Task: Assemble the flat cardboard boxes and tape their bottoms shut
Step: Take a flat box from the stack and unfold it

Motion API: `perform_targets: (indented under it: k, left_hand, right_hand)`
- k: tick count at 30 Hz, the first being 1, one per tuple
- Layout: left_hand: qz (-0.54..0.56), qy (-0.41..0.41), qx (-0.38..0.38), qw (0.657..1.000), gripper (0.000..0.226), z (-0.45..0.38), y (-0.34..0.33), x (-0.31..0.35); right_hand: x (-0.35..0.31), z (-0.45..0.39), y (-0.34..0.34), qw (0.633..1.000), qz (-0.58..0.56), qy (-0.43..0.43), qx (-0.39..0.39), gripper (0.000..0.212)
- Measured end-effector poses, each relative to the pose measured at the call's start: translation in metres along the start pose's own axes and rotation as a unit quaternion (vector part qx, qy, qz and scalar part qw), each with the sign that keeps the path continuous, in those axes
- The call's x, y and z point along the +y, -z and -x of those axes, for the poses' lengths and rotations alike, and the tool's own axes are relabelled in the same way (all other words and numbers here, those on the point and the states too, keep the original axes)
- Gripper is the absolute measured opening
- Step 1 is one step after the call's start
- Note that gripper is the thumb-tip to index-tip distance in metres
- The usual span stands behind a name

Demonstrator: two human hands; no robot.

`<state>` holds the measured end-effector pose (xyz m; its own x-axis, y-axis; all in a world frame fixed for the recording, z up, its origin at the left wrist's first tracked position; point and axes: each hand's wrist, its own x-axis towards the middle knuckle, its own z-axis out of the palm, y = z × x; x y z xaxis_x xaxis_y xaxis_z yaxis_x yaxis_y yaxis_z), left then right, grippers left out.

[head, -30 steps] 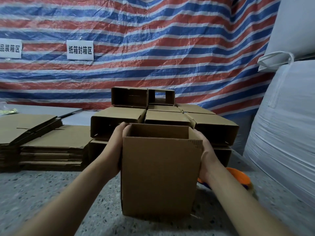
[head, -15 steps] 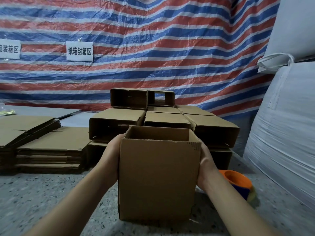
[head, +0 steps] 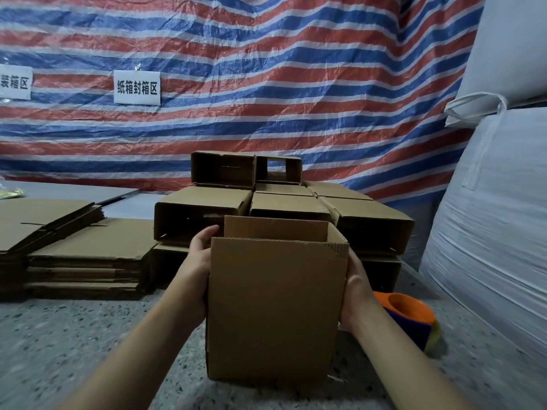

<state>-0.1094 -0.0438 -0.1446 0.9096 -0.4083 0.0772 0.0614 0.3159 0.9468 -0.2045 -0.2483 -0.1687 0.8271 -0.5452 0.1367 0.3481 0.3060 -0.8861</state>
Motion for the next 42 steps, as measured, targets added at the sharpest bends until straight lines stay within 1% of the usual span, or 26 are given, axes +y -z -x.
perform_targets:
  k: [2, 5, 8, 9, 11, 13, 14, 16, 17, 19, 20, 22, 24, 25, 27, 29, 30, 33, 34, 36, 38, 40, 42]
  left_hand:
    - [0.003, -0.014, -0.006, 1.000, 0.031, -0.003, 0.005, -0.003]
    - [-0.024, -0.019, -0.063, 0.998, 0.014, -0.007, 0.011, -0.005]
    - [-0.040, -0.001, -0.077, 0.996, 0.013, -0.008, 0.011, -0.004]
    - [-0.036, 0.007, -0.068, 0.997, 0.017, -0.008, 0.009, -0.005]
    - [-0.017, 0.066, -0.009, 0.998, 0.044, -0.005, 0.003, -0.006]
    - [0.004, 0.118, 0.045, 0.992, 0.061, -0.004, 0.000, -0.006]
    - [0.014, 0.120, 0.055, 0.991, 0.063, -0.005, -0.001, -0.008]
    - [0.038, 0.099, 0.072, 0.992, 0.060, -0.004, -0.002, -0.010]
    - [0.044, 0.090, 0.081, 0.992, 0.059, -0.003, -0.002, -0.010]
    - [0.049, 0.087, 0.087, 0.991, 0.058, -0.003, -0.002, -0.012]
    - [0.045, 0.089, 0.086, 0.991, 0.059, -0.004, -0.003, -0.012]
    - [0.030, 0.090, 0.077, 0.993, 0.063, -0.006, -0.002, -0.011]
    - [0.008, 0.077, 0.048, 0.996, 0.070, -0.005, 0.002, -0.011]
    - [-0.004, 0.059, 0.020, 0.998, 0.074, -0.003, 0.005, -0.011]
    - [-0.029, 0.007, -0.065, 0.997, 0.084, -0.001, 0.014, -0.014]
    - [-0.070, -0.042, -0.150, 0.985, 0.088, -0.001, 0.025, -0.015]
    - [-0.094, -0.056, -0.177, 0.978, 0.091, -0.001, 0.030, -0.015]
    - [-0.139, -0.072, -0.212, 0.965, 0.104, -0.002, 0.038, -0.010]
    - [-0.149, -0.077, -0.225, 0.960, 0.105, -0.003, 0.039, -0.008]
    - [-0.158, -0.081, -0.245, 0.953, 0.102, -0.004, 0.041, -0.005]
    - [-0.156, -0.079, -0.247, 0.953, 0.094, -0.004, 0.041, -0.003]
    - [-0.148, -0.061, -0.227, 0.961, 0.072, -0.003, 0.036, -0.001]
    - [-0.141, -0.059, -0.184, 0.971, 0.045, -0.002, 0.029, -0.001]
  right_hand:
    - [0.000, 0.001, 0.000, 1.000, 0.001, -0.007, -0.001, 0.058]
    - [0.000, 0.002, 0.000, 1.000, 0.009, 0.000, -0.007, 0.057]
    - [0.000, 0.004, -0.001, 1.000, 0.014, 0.002, -0.019, 0.063]
    - [0.000, 0.004, -0.002, 1.000, 0.020, 0.002, -0.018, 0.063]
    - [-0.001, 0.005, -0.003, 0.999, 0.028, 0.004, -0.015, 0.064]
    - [-0.002, 0.005, -0.004, 1.000, 0.024, 0.000, -0.012, 0.065]
    - [-0.003, 0.006, -0.005, 1.000, 0.022, -0.007, -0.007, 0.065]
    - [-0.004, 0.008, -0.006, 0.999, 0.030, -0.024, -0.003, 0.064]
    - [-0.005, 0.009, -0.007, 0.998, 0.040, -0.037, -0.001, 0.061]
    - [-0.005, 0.008, -0.005, 0.995, 0.079, -0.054, 0.015, 0.049]
    - [-0.005, 0.006, -0.004, 0.993, 0.100, -0.055, 0.020, 0.049]
    - [-0.008, 0.004, -0.002, 0.989, 0.128, -0.064, 0.024, 0.061]
    - [-0.012, 0.004, -0.004, 0.987, 0.147, -0.066, 0.027, 0.058]
    - [-0.013, 0.005, -0.005, 0.986, 0.149, -0.067, 0.027, 0.057]
    - [-0.014, 0.004, -0.005, 0.985, 0.155, -0.071, 0.027, 0.058]
    - [-0.013, 0.004, -0.006, 0.985, 0.154, -0.075, 0.031, 0.057]
    - [-0.013, 0.004, -0.005, 0.986, 0.147, -0.077, 0.031, 0.059]
    - [-0.013, 0.005, -0.006, 0.989, 0.130, -0.071, 0.030, 0.065]
    - [-0.013, 0.004, -0.005, 0.990, 0.120, -0.074, 0.029, 0.065]
    - [-0.013, 0.003, -0.005, 0.990, 0.110, -0.079, 0.022, 0.063]
    - [-0.012, 0.003, -0.006, 0.991, 0.105, -0.079, 0.014, 0.057]
    - [-0.012, 0.003, -0.003, 0.993, 0.097, -0.063, -0.002, 0.048]
    - [-0.009, 0.004, -0.001, 0.994, 0.094, -0.039, -0.029, 0.038]
